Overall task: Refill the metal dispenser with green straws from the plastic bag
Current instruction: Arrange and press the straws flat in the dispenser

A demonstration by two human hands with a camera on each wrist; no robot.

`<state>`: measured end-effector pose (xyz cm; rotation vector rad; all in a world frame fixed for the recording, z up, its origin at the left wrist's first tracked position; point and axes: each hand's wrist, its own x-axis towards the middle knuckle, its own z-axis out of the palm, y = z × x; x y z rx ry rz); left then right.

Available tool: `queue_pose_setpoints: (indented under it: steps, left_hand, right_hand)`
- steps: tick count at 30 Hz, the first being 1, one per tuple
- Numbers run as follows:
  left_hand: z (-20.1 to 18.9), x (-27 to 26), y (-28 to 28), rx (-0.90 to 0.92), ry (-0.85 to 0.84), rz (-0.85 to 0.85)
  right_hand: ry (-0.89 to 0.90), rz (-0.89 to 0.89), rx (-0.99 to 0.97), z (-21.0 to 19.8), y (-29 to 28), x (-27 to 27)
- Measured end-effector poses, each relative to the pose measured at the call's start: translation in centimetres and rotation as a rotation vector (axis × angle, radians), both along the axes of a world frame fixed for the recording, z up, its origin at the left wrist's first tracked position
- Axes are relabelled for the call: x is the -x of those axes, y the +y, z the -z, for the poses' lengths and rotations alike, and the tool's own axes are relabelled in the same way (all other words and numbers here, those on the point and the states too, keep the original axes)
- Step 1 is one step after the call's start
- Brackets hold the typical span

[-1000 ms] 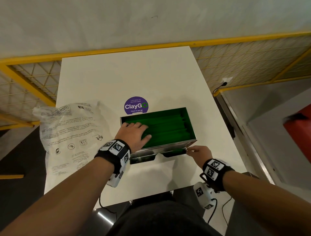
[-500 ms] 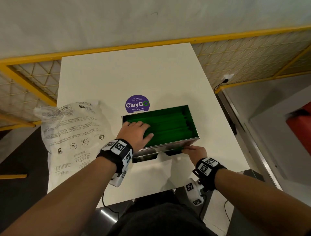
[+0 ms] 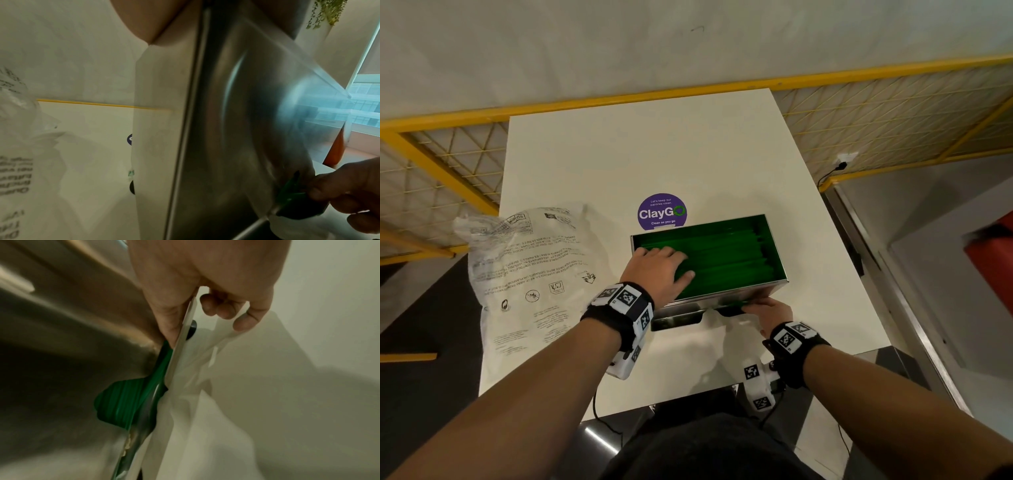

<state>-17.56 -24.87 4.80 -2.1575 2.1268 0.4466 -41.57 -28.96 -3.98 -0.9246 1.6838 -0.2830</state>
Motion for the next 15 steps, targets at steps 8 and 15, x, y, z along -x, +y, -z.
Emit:
queue_pose_setpoints:
  steps: [8, 15]
  left_hand:
    - [0.02, -0.03, -0.07, 0.002, 0.008, -0.004]
    - [0.05, 0.03, -0.06, 0.010, 0.000, -0.006]
  right_hand:
    - [-0.031, -0.065, -0.058, -0.46, -0.21, 0.36]
    - [-0.122, 0.007, -0.127, -0.01, 0.25, 0.48]
